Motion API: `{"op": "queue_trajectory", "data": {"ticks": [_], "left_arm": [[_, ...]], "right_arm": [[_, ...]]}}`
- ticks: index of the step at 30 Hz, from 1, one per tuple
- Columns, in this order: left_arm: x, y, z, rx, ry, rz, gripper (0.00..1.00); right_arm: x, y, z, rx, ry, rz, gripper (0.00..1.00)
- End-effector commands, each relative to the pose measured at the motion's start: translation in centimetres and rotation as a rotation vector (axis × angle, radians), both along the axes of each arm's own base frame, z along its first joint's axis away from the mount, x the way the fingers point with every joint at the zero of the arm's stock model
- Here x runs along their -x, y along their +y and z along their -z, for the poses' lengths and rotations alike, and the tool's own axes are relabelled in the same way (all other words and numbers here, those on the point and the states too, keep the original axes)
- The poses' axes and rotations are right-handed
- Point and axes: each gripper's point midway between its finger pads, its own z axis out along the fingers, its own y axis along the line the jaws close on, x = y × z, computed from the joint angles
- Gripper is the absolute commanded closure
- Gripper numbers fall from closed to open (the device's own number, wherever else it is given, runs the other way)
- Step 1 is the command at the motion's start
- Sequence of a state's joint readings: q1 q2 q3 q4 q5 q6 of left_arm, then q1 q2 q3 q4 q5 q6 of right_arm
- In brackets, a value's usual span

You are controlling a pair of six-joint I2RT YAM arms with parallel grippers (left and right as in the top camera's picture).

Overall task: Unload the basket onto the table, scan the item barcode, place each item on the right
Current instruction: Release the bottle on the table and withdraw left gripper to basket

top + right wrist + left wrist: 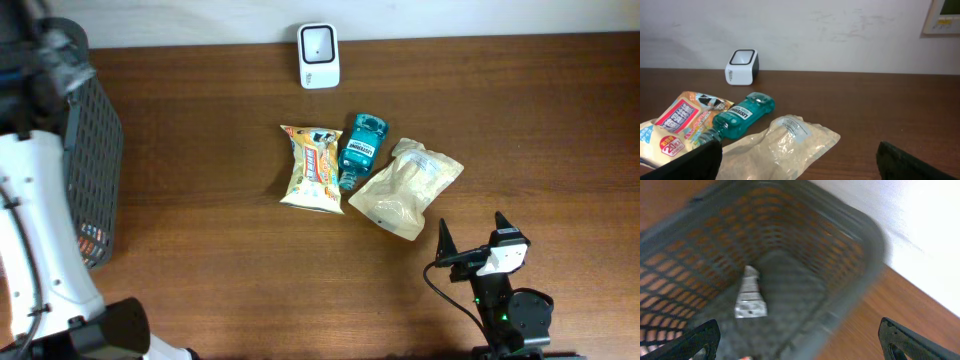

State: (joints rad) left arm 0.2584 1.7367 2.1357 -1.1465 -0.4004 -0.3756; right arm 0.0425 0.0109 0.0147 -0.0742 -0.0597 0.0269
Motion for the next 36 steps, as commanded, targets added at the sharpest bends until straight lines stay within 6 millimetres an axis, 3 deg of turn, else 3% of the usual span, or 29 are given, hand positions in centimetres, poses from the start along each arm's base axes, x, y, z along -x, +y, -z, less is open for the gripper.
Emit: {"op": "queue_trajectory", "data": {"ticks": [1, 6, 11, 15, 22, 27, 30, 34, 36], "left_arm": [[2.1, 5.0, 0.4, 0.012, -0.003, -0.141, 0.01], [3.5, 7.8, 4.3, 0.05, 0.125, -0.203, 0.01], [1.9, 10.2, 11.5, 0.048, 0.374, -0.115, 0.0], [2.0, 12.0, 16.3, 0.093, 0.49, -0.107, 0.0], [3.9, 15.4, 21.6, 0.24, 0.538, -0.118, 0.0], [3.0, 15.2, 25.8, 0.378, 0.53, 0.102, 0.0], [2.6, 15.0, 27.8, 0.401, 0.551, 0.136, 0.02], [2.0, 15.0, 29.0, 0.404, 0.557, 0.145, 0.05], [1.6, 14.6, 29.5, 0.404, 0.562, 0.154, 0.12]], "right_arm": [[0.0, -0.3, 0.3, -0.002, 0.003, 0.017, 0.02], [0.0, -0.3, 0.3, -0.002, 0.003, 0.017, 0.02], [0.0, -0.3, 0.3, -0.002, 0.003, 0.017, 0.02], [0.0, -0.3, 0.3, -0.002, 0.003, 0.017, 0.02], [0.0, -0.3, 0.3, -0.002, 0.003, 0.017, 0.02], [0.0, -0.3, 0.3, -0.002, 0.003, 0.017, 0.02], [0.0, -0.3, 0.3, -0.002, 0.003, 0.017, 0.02], [0.0, -0.3, 0.3, -0.002, 0.003, 0.017, 0.02], [0.0, -0.3, 0.3, -0.002, 0.003, 0.017, 0.02]]}}
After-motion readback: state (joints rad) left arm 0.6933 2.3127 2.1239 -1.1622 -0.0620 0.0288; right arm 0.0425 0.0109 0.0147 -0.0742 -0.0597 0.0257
